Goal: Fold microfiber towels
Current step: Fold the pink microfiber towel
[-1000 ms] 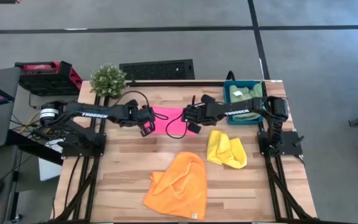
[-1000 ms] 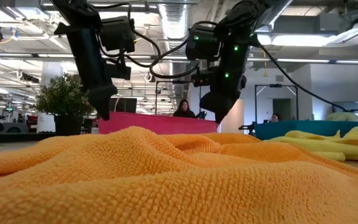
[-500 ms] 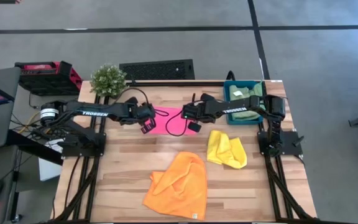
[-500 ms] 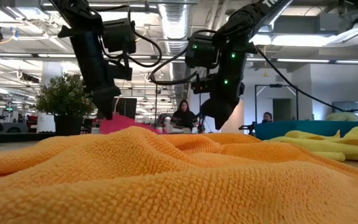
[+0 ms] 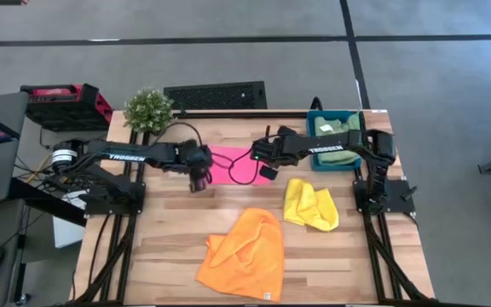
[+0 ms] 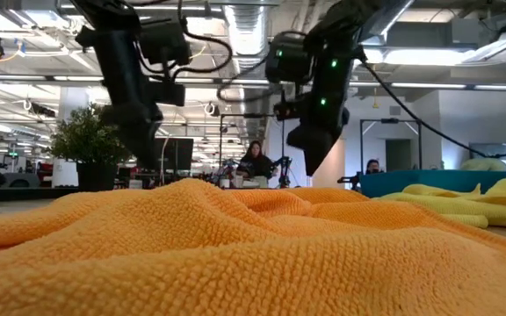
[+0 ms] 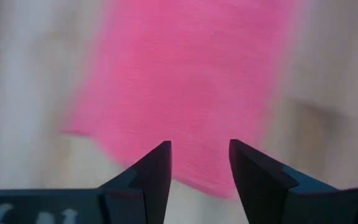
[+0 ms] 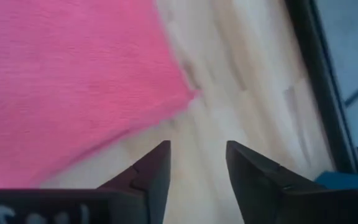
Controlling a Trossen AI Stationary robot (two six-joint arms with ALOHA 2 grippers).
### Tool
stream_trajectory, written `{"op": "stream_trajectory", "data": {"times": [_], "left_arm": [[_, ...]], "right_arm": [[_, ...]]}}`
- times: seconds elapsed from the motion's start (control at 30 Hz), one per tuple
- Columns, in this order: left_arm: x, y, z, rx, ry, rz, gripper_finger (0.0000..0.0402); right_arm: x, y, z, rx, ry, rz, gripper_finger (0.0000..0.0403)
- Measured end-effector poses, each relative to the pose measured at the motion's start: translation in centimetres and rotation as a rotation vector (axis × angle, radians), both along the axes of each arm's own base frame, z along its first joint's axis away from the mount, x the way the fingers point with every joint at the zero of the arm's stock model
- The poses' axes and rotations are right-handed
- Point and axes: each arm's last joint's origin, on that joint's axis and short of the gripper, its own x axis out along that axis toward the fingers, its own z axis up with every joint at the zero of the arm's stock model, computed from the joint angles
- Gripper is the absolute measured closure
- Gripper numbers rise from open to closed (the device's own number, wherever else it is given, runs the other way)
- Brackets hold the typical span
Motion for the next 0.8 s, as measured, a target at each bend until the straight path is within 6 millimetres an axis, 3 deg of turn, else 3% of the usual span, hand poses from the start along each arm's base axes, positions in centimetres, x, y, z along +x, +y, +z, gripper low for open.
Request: {"op": "stream_trajectory", "data": {"times": [0.17,0.4,0.8], "left_arm": [[-0.2,-2.4,-0.4,-0.054,0.020,-0.140,0.0246],[-1.4,-3.4,-2.6,0.100,0.079,-0.088,0.0247],[-1.9,-3.4,-4.4,0.128,0.038,-0.125,0.0247]], "right_arm": [[0.1,2.8,1.1,0.035,-0.031,0.085,0.0216],[0.4,5.8,1.2,0.036,-0.031,0.170,0.0219],[0.4,7.0,1.2,0.036,-0.039,0.194,0.0221]]}}
